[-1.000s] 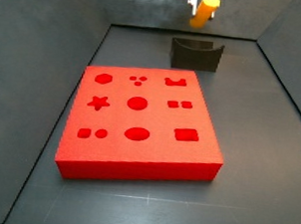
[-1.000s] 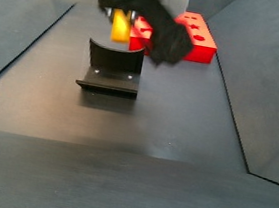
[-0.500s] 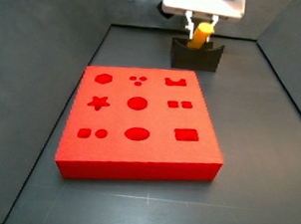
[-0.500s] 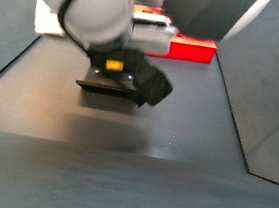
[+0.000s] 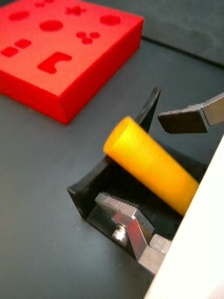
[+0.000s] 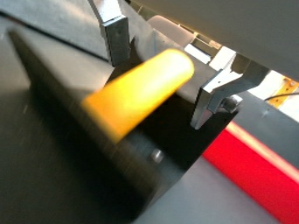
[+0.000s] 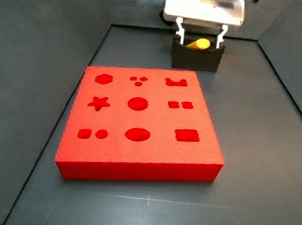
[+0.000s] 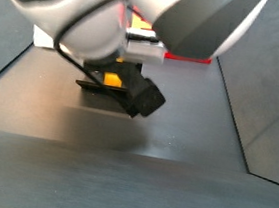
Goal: Pick up the oval object. Move up. Place the oval object on the fixture. Regrasp the oval object. Move to above the board. Insert the oval object.
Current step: Regrasp the oval object.
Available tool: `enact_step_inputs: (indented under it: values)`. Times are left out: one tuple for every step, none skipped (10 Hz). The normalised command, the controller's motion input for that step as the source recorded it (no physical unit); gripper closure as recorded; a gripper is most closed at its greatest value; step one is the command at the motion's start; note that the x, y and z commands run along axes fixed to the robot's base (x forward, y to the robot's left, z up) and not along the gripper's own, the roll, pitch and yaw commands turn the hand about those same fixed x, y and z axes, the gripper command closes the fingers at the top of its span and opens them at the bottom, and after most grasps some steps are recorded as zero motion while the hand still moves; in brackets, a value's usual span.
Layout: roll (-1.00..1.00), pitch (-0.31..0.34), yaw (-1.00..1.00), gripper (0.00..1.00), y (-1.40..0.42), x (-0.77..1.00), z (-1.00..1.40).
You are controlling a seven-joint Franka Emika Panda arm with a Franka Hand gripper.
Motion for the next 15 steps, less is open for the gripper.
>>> enact_step_inputs:
  values:
    - [0.03, 0.059, -0.01, 0.0, 0.0, -0.02, 1.0]
    - [0.04, 0.063, -0.01, 0.0, 0.0, -0.02, 1.0]
    - [0.05, 0.067, -0.02, 0.0, 0.0, -0.03, 1.0]
    - [0.05, 0.067, -0.02, 0.0, 0.01, -0.03, 0.92]
    - [0.04, 0.061, -0.03, 0.0, 0.01, -0.03, 0.67]
    - [0.04, 0.058, -0.04, 0.0, 0.01, -0.03, 0.55]
    - [0.05, 0.057, -0.04, 0.0, 0.0, -0.02, 0.31]
    - [1.0, 0.038, 0.01, 0.0, -0.86, -0.12, 1.0]
    - [1.0, 0.034, 0.01, 0.0, -0.83, -0.12, 0.93]
    - [1.0, 0.026, 0.01, 0.0, -0.75, -0.13, 0.84]
    - [1.0, 0.013, 0.01, 0.0, -0.56, -0.13, 0.59]
    - [1.0, 0.009, 0.01, 0.0, -0.35, -0.09, 0.31]
    - [1.0, 0.008, 0.01, 0.0, -0.17, -0.06, 0.09]
    - [1.0, 0.007, 0.01, 0.0, -0.05, -0.02, 0.0]
    - [1.0, 0.008, 0.01, 0.0, -0.02, -0.02, 0.02]
